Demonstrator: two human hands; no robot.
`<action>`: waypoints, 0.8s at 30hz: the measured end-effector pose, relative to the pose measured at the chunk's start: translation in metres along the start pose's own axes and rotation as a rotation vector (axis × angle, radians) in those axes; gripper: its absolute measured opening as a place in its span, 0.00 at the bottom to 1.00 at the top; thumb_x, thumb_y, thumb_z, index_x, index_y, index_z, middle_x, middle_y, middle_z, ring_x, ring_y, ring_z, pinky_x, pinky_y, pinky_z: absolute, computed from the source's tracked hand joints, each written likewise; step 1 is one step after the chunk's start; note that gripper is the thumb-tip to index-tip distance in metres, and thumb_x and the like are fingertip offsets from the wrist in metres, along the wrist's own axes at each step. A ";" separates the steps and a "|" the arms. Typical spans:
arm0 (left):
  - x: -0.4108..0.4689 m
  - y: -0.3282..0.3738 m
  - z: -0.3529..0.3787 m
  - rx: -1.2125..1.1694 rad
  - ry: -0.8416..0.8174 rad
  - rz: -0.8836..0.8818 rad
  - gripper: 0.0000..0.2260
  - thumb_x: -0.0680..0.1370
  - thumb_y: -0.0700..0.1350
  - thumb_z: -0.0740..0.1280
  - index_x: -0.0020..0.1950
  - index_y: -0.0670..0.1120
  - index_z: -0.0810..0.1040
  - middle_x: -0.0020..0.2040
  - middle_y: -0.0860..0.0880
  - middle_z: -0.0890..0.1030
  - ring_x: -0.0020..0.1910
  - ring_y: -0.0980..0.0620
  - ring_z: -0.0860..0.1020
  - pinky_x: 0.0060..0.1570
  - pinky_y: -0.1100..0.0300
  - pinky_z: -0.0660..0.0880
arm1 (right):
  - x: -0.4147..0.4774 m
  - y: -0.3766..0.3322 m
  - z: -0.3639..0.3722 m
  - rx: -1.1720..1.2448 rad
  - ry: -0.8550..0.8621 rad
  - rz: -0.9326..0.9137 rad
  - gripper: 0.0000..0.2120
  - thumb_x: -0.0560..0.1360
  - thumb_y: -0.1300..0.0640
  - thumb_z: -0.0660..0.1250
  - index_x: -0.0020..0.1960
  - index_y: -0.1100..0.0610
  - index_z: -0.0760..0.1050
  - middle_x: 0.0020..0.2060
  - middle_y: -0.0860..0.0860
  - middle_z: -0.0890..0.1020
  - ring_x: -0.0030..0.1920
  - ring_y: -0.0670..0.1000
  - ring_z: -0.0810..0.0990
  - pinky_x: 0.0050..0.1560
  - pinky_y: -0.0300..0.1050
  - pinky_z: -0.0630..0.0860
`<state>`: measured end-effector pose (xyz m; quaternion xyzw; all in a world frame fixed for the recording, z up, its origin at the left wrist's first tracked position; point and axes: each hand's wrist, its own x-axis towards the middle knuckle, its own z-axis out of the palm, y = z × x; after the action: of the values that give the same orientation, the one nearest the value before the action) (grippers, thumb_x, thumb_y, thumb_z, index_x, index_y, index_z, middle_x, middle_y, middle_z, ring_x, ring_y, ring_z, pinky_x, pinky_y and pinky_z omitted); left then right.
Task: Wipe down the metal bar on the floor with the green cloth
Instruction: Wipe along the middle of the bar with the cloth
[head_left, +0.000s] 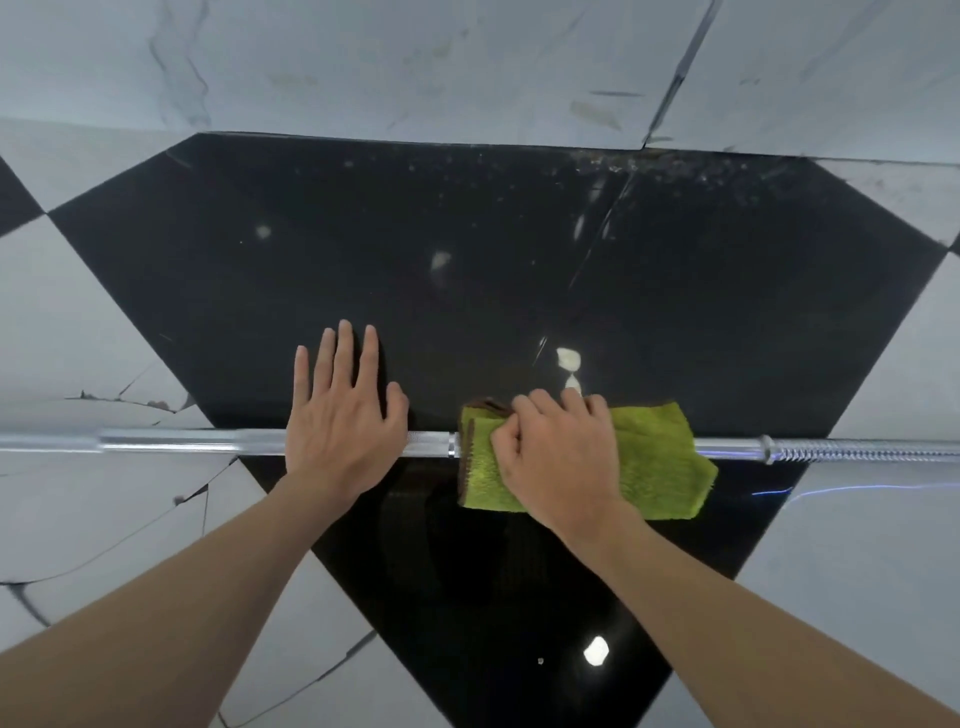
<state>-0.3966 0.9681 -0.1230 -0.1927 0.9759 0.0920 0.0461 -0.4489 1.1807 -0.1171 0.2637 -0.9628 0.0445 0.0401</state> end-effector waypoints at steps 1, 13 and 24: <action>0.004 0.000 0.000 -0.010 -0.005 0.000 0.31 0.81 0.58 0.43 0.81 0.47 0.42 0.82 0.45 0.44 0.80 0.48 0.40 0.78 0.47 0.38 | 0.005 -0.011 0.000 0.013 0.011 -0.006 0.18 0.80 0.52 0.52 0.38 0.54 0.76 0.35 0.50 0.81 0.38 0.54 0.76 0.47 0.53 0.73; 0.028 -0.002 -0.004 -0.031 -0.013 0.001 0.31 0.81 0.57 0.46 0.82 0.46 0.45 0.82 0.43 0.46 0.81 0.46 0.42 0.78 0.48 0.37 | 0.011 0.047 -0.001 0.066 0.018 -0.072 0.20 0.81 0.51 0.50 0.38 0.54 0.75 0.32 0.47 0.74 0.34 0.51 0.72 0.42 0.49 0.74; 0.057 0.000 -0.008 -0.060 0.073 0.044 0.29 0.80 0.52 0.50 0.81 0.44 0.53 0.81 0.43 0.53 0.81 0.46 0.46 0.79 0.48 0.40 | 0.004 0.126 -0.001 -0.144 0.175 0.144 0.18 0.80 0.56 0.53 0.38 0.59 0.77 0.34 0.54 0.80 0.38 0.58 0.76 0.47 0.56 0.71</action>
<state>-0.4495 0.9461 -0.1219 -0.1757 0.9777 0.1153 0.0027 -0.5170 1.2863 -0.1238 0.1856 -0.9727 0.0008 0.1396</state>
